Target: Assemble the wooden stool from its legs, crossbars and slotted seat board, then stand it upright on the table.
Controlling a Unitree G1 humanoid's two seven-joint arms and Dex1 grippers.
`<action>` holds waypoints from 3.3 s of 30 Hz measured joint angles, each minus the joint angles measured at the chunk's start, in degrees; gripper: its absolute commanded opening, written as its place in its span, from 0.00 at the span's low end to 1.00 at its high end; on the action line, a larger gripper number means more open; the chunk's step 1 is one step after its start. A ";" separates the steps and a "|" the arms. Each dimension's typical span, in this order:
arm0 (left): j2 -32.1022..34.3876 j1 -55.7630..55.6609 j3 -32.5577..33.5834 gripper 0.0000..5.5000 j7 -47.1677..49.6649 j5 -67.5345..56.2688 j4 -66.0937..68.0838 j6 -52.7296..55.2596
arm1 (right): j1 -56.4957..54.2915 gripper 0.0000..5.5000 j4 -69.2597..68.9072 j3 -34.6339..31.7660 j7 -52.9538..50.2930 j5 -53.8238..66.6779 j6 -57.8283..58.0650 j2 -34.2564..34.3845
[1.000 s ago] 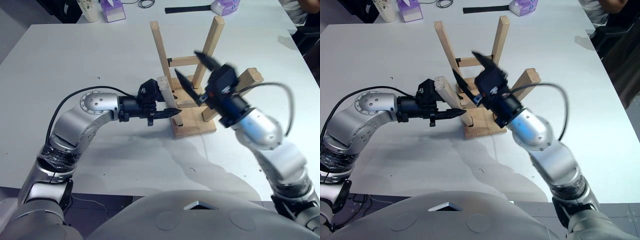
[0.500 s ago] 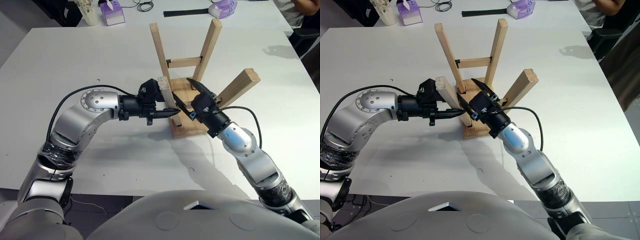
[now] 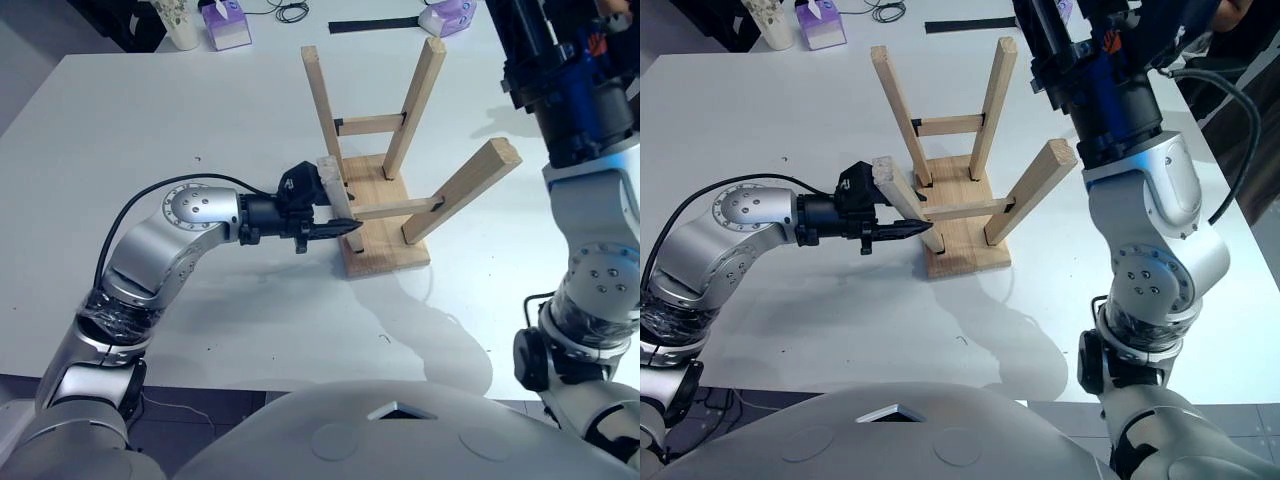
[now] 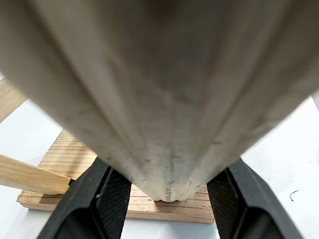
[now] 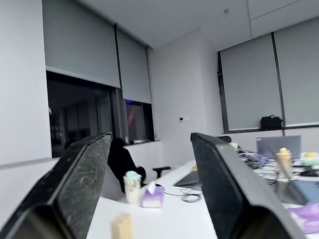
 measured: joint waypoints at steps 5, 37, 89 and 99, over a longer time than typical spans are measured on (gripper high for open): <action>0.12 0.09 -0.27 0.37 -0.03 0.28 -0.01 -0.62 | 0.49 0.53 9.14 -3.80 5.04 -10.89 -5.43 -7.70; 1.69 2.66 1.14 0.37 2.50 -0.12 -2.01 -1.65 | 18.77 0.53 3.93 12.77 11.13 -45.31 -1.21 -8.69; 3.37 15.74 44.22 0.50 11.30 -46.76 -8.63 4.75 | 15.59 0.53 17.24 -3.41 17.49 -39.16 -4.87 -8.81; -0.90 -3.54 33.12 0.50 27.42 -46.54 -11.42 2.73 | 12.45 0.53 18.53 1.30 17.53 -39.57 -6.35 -8.53</action>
